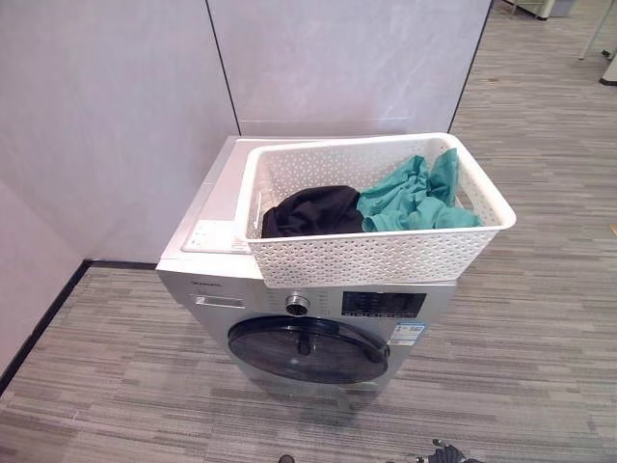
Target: Grab the laundry basket,head to the washer,open it,put in the laundry and shut it.
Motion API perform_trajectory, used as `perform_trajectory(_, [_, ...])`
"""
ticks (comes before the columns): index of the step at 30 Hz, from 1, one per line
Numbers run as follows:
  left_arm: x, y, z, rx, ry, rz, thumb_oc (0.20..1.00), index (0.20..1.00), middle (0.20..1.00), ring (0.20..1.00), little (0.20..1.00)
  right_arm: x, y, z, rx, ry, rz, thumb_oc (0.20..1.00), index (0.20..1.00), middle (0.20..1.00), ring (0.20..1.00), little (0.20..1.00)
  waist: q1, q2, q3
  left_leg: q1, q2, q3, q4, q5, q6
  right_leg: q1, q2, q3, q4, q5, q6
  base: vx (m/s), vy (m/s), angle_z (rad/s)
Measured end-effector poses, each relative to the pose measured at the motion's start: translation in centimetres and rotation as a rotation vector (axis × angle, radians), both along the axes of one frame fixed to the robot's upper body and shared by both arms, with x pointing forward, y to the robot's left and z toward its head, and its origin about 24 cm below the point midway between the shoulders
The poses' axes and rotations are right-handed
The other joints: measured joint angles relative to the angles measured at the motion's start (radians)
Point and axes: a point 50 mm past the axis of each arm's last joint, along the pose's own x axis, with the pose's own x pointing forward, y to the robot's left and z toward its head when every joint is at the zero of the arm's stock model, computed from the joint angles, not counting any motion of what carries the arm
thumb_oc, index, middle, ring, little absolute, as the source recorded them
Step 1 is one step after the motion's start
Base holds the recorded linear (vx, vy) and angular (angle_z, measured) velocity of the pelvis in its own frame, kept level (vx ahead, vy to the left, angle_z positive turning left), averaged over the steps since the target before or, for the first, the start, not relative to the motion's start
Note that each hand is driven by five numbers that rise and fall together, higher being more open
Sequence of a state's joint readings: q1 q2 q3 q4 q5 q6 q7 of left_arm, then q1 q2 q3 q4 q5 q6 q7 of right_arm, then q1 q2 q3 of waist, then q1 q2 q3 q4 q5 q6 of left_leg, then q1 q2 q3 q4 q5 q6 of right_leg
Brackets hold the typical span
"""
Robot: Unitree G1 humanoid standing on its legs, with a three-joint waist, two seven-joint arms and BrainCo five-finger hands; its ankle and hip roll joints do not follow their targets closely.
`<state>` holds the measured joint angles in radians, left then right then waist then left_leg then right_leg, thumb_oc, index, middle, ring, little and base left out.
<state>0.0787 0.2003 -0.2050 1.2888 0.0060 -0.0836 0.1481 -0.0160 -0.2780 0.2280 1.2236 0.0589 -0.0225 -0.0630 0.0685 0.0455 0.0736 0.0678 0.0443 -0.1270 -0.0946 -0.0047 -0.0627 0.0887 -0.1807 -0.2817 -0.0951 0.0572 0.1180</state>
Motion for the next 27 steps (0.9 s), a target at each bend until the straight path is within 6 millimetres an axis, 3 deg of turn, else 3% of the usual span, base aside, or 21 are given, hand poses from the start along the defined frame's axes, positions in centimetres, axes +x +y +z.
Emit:
perform_trajectory(6, [0.8,-0.2,0.1,-0.001,-0.031,-0.023,1.0,1.0,1.0,1.0,1.0,3.1,-0.3,1.1,-0.05,-0.073,0.094,1.0,1.0,1.0,1.0,1.0,0.021,0.001,0.004,-0.005,0.0,-0.005,0.002,0.005,-0.005,-0.002,0.0,-0.005,0.0,-0.004,0.001,0.0,-0.006,0.03])
perform_trajectory(12, [2.3,-0.2,0.6,-0.006,-0.098,-0.042,1.0,1.0,1.0,1.0,1.0,10.4,-0.6,4.6,-0.114,-0.281,0.201,1.0,1.0,1.0,1.0,1.0,0.029,0.009,0.038,-0.067,-0.001,-0.032,0.006,0.024,-0.013,-0.048,0.001,-0.03,0.004,0.001,0.0,-0.06,0.006,0.13])
perform_trajectory(16, [2.5,-0.5,0.6,-0.012,-0.106,-0.078,1.0,1.0,1.0,1.0,1.0,15.2,-0.5,7.6,-0.175,-0.399,0.263,1.0,1.0,1.0,1.0,1.0,0.044,0.032,0.062,-0.095,-0.002,-0.031,0.014,0.03,-0.016,-0.072,0.001,-0.03,0.007,0.006,-0.002,-0.08,0.021,0.02])
perform_trajectory(17, [3.3,-0.5,0.8,-0.014,-0.137,-0.086,1.0,1.0,1.0,1.0,1.0,16.6,-1.1,8.9,-0.214,-0.439,0.258,1.0,1.0,1.0,1.0,1.0,0.048,0.04,0.083,-0.119,0.0,-0.033,0.019,0.036,-0.022,-0.094,0.004,-0.033,0.008,0.013,-0.007,-0.07,0.032,0.05])
perform_trajectory(25, [3.8,-0.7,1.0,-0.019,-0.16,-0.084,1.0,1.0,1.0,1.0,1.0,18.3,0.1,10.1,-0.223,-0.495,0.296,1.0,1.0,1.0,1.0,1.0,0.062,0.052,0.142,-0.159,0.003,-0.033,0.021,0.047,-0.025,-0.134,0.008,-0.031,0.008,0.024,-0.012,-0.06,0.022,-0.01])
perform_trajectory(27, [5.1,-0.6,1.3,-0.008,-0.191,-0.116,1.0,1.0,1.0,1.0,1.0,19.6,0.7,11.1,-0.236,-0.54,0.29,1.0,1.0,1.0,1.0,1.0,0.059,0.049,0.165,-0.198,0.007,-0.033,0.021,0.062,-0.029,-0.173,0.012,-0.029,0.008,0.038,-0.017,-0.1,0.032,-0.01])
